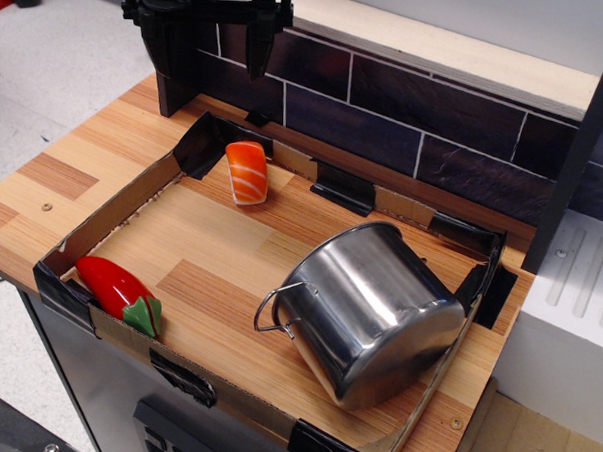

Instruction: Upright metal pot

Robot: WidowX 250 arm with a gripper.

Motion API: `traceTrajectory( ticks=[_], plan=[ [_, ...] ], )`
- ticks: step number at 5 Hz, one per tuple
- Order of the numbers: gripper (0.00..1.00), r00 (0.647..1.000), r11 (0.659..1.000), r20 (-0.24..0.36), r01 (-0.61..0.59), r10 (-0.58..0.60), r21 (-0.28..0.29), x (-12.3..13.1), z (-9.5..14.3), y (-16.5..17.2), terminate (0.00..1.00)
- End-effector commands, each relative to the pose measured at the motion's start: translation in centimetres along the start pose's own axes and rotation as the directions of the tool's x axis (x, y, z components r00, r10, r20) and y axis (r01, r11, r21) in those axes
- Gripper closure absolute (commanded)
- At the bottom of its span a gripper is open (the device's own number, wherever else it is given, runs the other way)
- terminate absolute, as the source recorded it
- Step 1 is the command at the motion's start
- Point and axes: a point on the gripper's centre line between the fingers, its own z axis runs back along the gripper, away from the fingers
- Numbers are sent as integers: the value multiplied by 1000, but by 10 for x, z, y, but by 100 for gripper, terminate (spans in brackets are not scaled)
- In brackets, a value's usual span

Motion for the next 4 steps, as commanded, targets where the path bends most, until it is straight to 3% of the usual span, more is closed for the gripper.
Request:
traceTrajectory(
  ticks=[1,2,3,4],
  plan=[
    [0,1000,1000,0,0,0,0,0,0,0,0],
    [0,982,982,17,185,-186,29,0,9,-9,0],
    [0,909,909,11,418,-418,-5,-3,24,-20,0],
    [0,785,781,0,616,-619,-102,-21,42,-32,0]
  ],
)
